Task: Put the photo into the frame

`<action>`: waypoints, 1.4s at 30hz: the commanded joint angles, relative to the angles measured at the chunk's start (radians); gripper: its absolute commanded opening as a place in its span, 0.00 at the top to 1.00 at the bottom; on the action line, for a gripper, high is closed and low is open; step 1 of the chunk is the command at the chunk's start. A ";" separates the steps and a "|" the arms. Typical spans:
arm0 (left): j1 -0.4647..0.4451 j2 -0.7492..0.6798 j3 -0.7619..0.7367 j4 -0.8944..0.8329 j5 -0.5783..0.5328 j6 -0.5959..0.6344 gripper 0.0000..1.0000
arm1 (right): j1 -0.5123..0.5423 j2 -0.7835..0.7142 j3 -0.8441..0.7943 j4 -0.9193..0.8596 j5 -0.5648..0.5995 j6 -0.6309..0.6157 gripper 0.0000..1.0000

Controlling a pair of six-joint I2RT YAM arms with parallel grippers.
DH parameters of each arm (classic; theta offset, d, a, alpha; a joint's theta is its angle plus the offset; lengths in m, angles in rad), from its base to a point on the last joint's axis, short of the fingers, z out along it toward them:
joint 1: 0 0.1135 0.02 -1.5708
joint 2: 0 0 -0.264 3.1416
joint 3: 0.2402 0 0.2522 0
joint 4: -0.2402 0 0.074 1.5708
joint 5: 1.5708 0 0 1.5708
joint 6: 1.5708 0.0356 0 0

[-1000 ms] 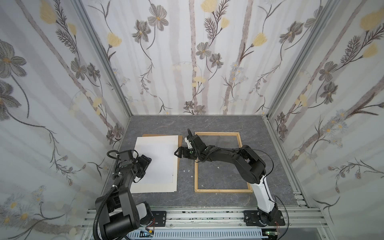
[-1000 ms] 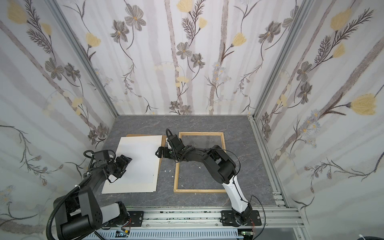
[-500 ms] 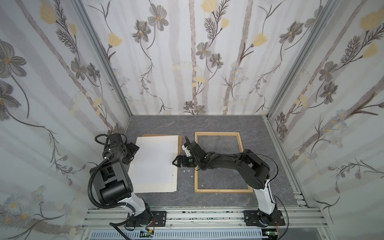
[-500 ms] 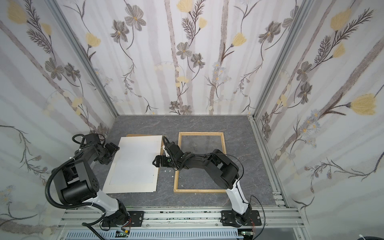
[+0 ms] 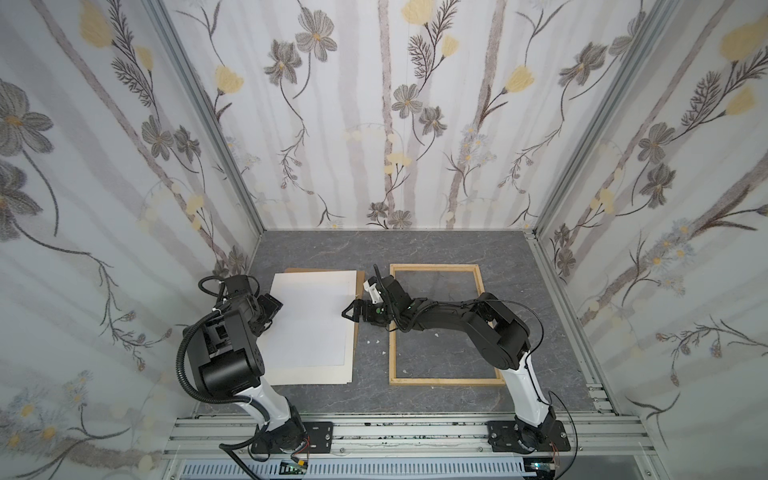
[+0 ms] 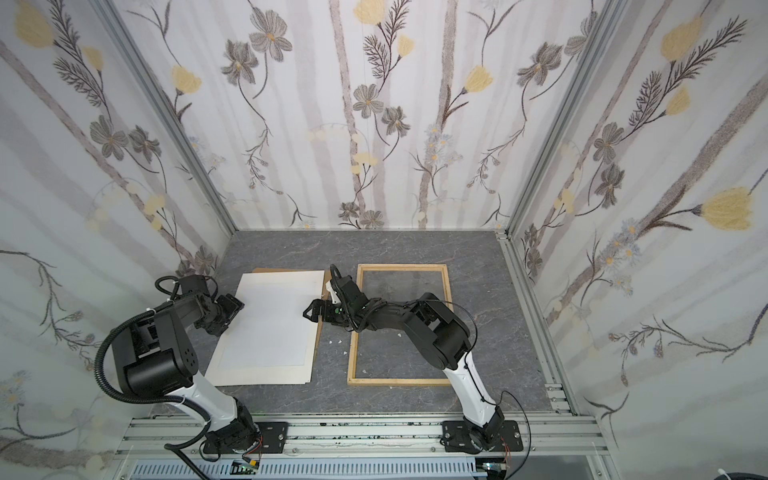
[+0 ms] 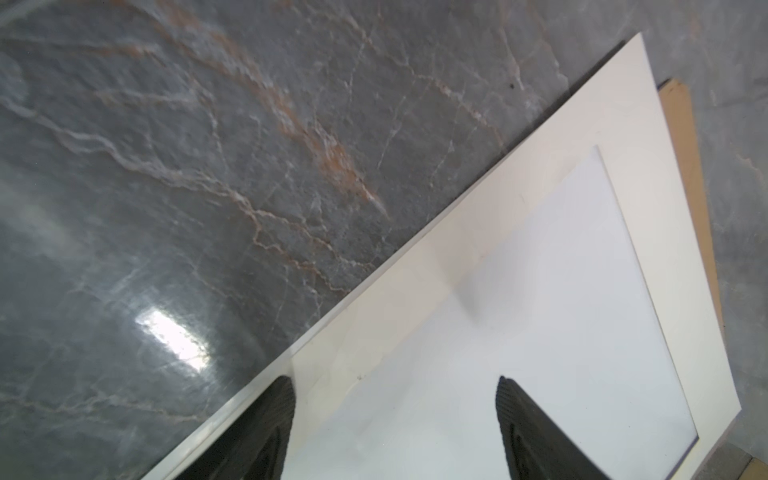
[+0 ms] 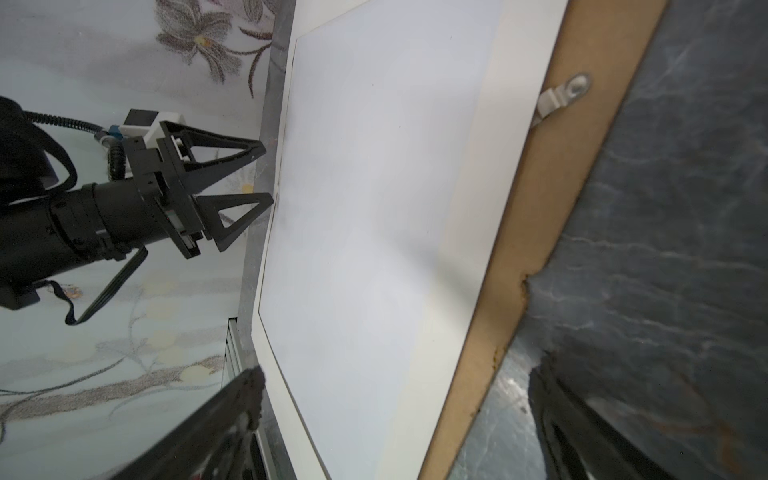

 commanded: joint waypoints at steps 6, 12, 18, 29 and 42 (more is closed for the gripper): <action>-0.062 -0.119 -0.210 0.010 0.185 -0.118 0.22 | -0.086 0.034 0.041 -0.158 0.038 -0.048 0.00; -0.098 -0.267 -0.300 0.020 0.239 -0.172 0.22 | -0.105 0.026 0.054 -0.200 0.028 -0.103 0.00; -0.098 -0.351 -0.253 -0.068 0.204 -0.130 0.22 | -0.099 -0.002 0.030 -0.238 0.050 -0.140 0.00; -0.088 -0.321 -0.174 -0.097 0.103 -0.074 0.20 | -0.082 -0.152 -0.029 -0.335 0.162 -0.210 0.00; -0.061 -0.350 -0.244 -0.047 0.038 -0.080 0.19 | 0.040 -0.258 -0.185 -0.324 0.089 -0.190 0.01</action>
